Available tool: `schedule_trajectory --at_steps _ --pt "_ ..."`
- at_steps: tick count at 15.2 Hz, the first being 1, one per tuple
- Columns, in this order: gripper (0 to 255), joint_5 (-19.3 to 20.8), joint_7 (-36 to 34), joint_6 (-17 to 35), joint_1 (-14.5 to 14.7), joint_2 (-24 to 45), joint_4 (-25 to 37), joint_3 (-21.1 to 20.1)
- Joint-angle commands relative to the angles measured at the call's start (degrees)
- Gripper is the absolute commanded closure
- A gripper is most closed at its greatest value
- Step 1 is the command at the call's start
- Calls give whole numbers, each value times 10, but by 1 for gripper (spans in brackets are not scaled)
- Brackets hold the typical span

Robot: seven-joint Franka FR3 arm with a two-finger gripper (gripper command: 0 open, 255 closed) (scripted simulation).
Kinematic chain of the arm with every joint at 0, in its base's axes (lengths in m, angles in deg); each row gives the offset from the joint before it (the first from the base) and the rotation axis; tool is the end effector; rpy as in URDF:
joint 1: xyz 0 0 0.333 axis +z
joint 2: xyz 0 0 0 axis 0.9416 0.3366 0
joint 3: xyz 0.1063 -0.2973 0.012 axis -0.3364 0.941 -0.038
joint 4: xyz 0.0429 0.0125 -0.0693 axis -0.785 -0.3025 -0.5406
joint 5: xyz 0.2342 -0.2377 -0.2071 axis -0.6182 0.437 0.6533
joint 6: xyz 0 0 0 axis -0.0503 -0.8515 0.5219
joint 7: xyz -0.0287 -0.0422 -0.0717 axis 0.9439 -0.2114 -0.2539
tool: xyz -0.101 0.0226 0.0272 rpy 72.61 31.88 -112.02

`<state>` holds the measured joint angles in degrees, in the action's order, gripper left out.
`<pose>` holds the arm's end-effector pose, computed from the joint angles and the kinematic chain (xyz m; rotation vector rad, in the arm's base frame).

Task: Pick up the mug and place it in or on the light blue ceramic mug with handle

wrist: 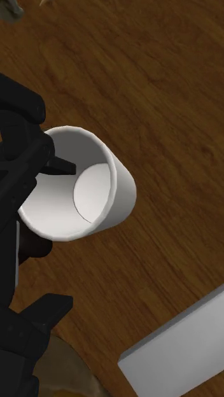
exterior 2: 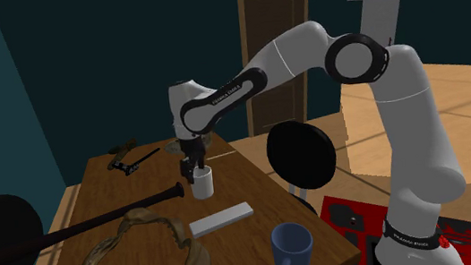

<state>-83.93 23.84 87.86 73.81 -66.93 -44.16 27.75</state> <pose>0.6522 0.0875 0.3845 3.0833 0.2775 0.0610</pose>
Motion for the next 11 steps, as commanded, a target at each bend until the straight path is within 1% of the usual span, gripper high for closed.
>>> schedule_trajectory --at_steps 1,6,11 --pt "0 2 -3 13 2 11 -2 0" --pt "0 5 -4 42 1 27 -15 1" --pt "0 5 -4 42 1 27 -14 1"
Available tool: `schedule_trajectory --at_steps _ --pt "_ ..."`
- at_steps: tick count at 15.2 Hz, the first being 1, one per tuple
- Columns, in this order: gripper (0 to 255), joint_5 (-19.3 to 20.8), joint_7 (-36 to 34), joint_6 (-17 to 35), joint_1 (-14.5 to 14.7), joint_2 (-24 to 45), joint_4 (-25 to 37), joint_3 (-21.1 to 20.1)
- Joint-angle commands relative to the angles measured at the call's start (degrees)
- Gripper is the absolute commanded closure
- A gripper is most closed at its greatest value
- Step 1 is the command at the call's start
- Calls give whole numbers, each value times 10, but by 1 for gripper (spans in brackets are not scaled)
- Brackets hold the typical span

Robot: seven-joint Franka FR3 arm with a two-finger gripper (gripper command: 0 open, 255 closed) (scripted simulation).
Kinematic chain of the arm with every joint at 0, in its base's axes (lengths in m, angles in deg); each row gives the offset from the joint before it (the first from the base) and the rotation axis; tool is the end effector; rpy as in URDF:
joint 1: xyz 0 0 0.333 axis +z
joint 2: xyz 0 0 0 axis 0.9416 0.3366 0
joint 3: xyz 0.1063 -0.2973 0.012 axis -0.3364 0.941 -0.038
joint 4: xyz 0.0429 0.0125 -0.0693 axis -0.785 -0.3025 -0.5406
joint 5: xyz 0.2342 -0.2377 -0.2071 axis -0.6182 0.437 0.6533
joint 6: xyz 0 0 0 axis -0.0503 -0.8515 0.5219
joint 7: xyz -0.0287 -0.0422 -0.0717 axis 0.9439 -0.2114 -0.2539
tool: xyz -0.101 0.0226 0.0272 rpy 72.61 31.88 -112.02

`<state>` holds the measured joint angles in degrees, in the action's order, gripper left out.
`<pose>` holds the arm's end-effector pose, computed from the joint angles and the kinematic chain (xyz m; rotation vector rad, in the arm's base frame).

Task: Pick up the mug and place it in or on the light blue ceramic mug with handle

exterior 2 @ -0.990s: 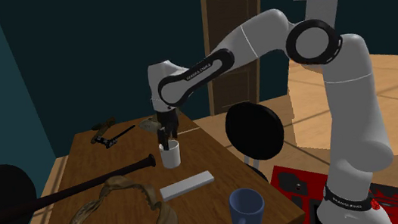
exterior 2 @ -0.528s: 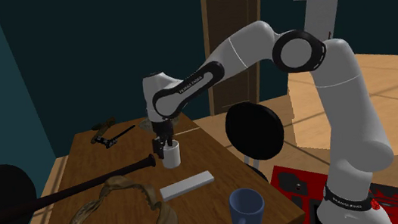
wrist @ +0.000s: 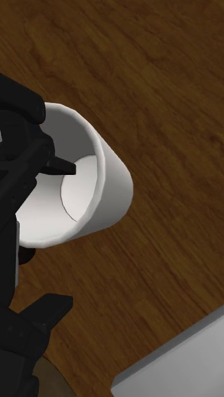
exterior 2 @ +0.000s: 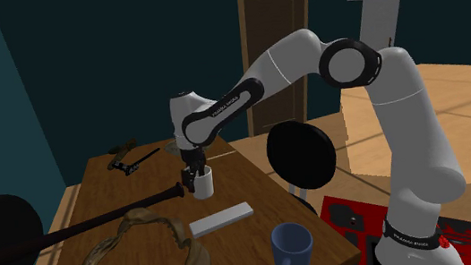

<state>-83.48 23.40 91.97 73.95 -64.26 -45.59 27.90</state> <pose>0.6554 0.0886 0.3488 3.0830 0.2785 0.0619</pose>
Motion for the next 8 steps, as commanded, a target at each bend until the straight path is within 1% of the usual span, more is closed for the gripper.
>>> schedule_trajectory --at_steps 1,2,3,8 --pt "0 0 0 0 0 0 0 0" --pt "0 0 0 0 0 0 0 0" --pt "255 0 0 0 0 0 0 0" --pt "255 0 0 0 0 0 0 0"
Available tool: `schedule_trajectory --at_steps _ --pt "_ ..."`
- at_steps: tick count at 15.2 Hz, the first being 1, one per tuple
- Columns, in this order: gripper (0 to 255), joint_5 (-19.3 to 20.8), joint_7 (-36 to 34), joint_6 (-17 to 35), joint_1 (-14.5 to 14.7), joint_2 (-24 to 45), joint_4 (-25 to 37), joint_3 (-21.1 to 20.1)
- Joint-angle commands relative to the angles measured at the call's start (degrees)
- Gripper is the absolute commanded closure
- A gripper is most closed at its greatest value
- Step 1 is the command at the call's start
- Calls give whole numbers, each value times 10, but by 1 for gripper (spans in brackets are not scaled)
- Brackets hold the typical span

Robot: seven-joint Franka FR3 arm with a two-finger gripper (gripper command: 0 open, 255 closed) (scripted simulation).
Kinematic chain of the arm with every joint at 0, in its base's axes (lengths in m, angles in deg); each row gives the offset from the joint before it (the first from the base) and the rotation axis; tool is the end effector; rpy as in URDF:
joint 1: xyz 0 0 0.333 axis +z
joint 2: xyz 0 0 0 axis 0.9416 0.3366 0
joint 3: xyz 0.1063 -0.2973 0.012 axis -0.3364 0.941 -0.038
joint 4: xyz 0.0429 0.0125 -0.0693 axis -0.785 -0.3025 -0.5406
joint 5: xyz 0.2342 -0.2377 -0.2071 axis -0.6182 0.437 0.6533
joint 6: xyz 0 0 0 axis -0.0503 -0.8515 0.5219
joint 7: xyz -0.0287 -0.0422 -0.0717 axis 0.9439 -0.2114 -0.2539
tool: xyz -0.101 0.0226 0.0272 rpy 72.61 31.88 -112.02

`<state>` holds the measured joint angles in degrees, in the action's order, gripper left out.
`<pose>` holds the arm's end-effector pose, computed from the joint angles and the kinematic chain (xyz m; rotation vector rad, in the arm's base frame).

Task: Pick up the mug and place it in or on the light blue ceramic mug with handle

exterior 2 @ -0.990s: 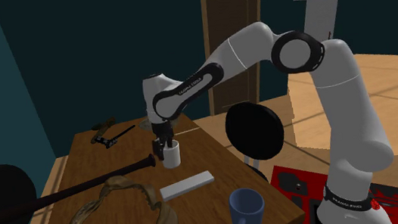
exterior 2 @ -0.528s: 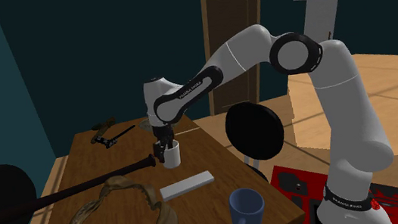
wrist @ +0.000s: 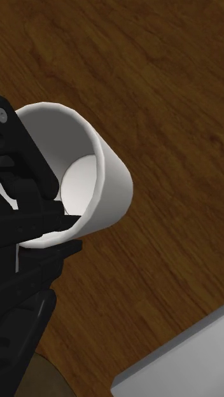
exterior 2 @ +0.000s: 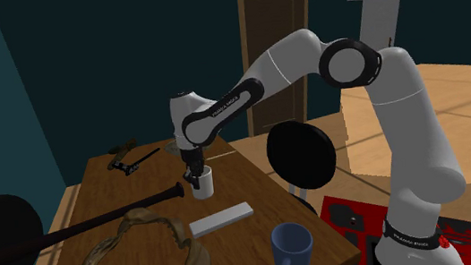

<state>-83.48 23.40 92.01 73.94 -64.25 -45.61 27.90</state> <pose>0.6554 0.0885 0.3486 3.0830 0.2783 0.0622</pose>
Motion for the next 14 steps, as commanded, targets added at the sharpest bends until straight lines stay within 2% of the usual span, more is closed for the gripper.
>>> schedule_trajectory --at_steps 1,4,14 --pt "255 0 0 0 0 0 0 0" --pt "255 0 0 0 0 0 0 0" --pt "255 -5 6 -65 -1 -29 36 -2"
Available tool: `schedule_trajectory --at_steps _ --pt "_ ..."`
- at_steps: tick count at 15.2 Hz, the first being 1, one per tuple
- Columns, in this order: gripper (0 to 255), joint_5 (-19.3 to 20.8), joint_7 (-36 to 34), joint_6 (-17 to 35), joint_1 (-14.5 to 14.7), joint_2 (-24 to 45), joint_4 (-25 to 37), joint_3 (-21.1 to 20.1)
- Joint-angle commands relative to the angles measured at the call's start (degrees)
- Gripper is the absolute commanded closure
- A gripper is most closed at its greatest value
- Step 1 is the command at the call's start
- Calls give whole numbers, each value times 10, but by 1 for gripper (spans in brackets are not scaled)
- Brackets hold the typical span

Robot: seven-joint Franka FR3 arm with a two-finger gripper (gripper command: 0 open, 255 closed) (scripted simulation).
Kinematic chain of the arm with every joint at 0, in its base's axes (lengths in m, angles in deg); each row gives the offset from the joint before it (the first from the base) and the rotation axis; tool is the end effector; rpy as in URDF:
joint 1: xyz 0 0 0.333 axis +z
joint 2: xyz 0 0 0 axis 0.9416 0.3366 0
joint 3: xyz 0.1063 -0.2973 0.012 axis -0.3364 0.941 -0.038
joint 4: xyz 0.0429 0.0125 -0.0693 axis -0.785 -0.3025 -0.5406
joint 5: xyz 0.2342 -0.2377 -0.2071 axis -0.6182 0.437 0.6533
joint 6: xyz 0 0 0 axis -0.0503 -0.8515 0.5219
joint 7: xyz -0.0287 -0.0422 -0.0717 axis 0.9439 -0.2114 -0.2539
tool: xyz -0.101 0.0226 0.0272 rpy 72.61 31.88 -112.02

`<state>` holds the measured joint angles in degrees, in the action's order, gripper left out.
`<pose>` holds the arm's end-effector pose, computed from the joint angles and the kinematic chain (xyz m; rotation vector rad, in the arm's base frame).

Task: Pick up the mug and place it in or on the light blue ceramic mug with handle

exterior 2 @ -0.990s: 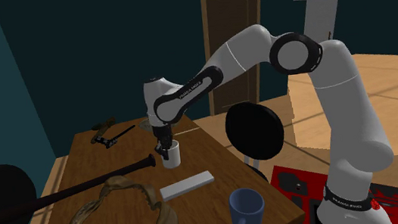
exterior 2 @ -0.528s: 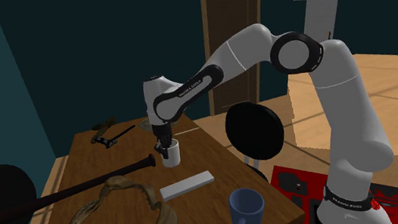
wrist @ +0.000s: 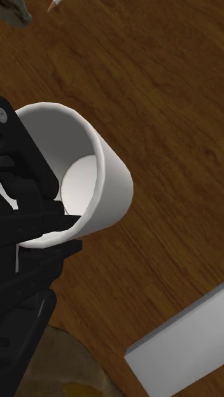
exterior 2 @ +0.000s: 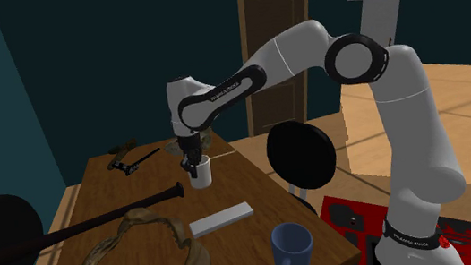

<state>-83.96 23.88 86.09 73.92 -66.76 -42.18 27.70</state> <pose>0.6562 0.0891 0.3960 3.0830 0.2783 0.0622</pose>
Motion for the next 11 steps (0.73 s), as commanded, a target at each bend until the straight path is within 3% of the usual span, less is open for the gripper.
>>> schedule_trajectory --at_steps 1,11 --pt "255 -1 2 -13 0 -6 6 0" --pt "255 -5 7 -83 0 -24 59 -2"
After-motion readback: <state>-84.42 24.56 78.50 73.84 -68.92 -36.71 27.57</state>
